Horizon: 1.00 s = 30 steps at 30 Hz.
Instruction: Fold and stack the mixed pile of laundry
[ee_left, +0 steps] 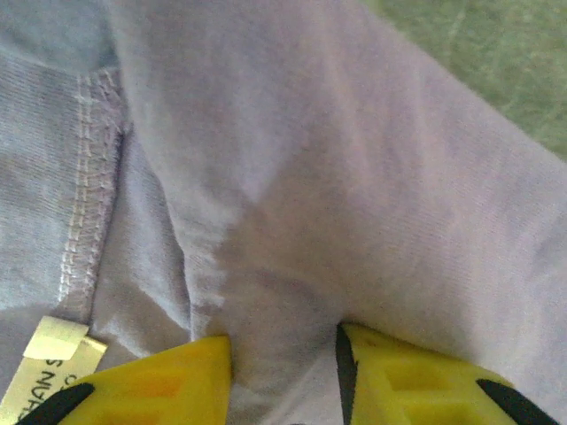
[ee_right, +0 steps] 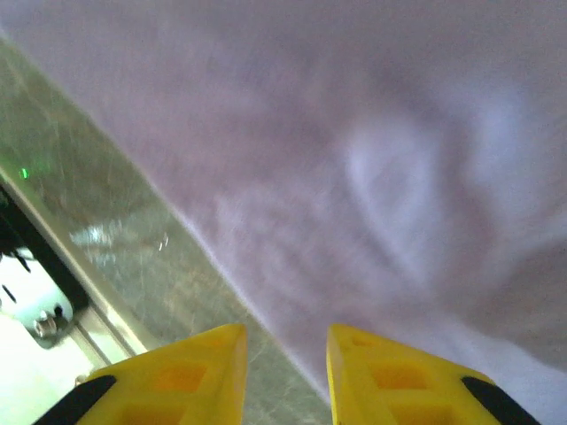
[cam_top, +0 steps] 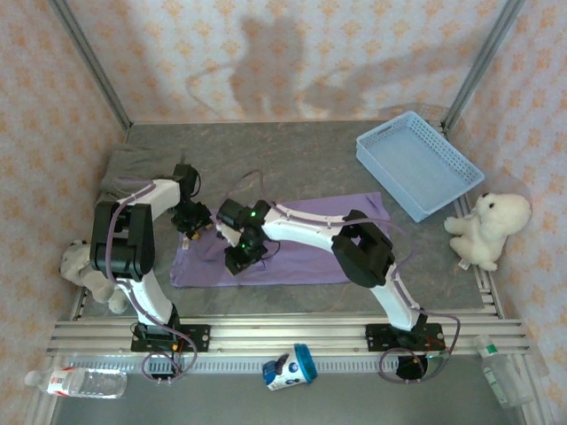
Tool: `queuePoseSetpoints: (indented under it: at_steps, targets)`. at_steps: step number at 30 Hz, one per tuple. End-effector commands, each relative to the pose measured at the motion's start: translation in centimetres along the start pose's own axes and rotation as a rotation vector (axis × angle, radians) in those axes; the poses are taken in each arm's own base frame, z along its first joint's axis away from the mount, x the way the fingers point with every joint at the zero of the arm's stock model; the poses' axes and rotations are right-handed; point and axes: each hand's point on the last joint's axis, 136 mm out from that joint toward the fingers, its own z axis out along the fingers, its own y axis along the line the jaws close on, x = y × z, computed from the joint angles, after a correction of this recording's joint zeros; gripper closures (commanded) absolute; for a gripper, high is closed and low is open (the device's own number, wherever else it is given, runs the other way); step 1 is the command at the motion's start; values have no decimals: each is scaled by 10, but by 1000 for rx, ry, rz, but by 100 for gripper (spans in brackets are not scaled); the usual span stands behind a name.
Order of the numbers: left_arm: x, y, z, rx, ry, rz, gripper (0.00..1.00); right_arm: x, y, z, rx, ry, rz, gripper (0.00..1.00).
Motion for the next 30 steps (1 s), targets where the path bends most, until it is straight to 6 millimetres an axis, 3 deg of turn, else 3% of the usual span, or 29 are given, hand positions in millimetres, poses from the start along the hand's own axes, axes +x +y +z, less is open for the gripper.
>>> queuePoseSetpoints:
  at_steps: [1,6,10,14,18,23,27,30]
  targets:
    - [-1,-6,-18,9,8,64,61,-44,-20,-25,83,-122,19,73]
    - [-14,-19,-42,55,-48,81,60,-77,-27,-7,120,-158,23,80]
    - [-25,-14,-22,6,-28,64,66,-96,-34,10,132,-192,41,84]
    - [-23,-7,5,-32,26,48,71,-94,-39,25,132,-166,53,85]
    - [-22,-1,22,-64,55,40,72,-69,-21,28,62,-91,35,88]
    - [-23,3,31,-95,72,29,75,-13,15,27,-7,2,-38,90]
    - [-25,4,33,-94,75,13,75,23,36,19,-47,48,-67,90]
    - [-27,2,32,-91,73,13,75,37,50,8,-81,56,-76,90]
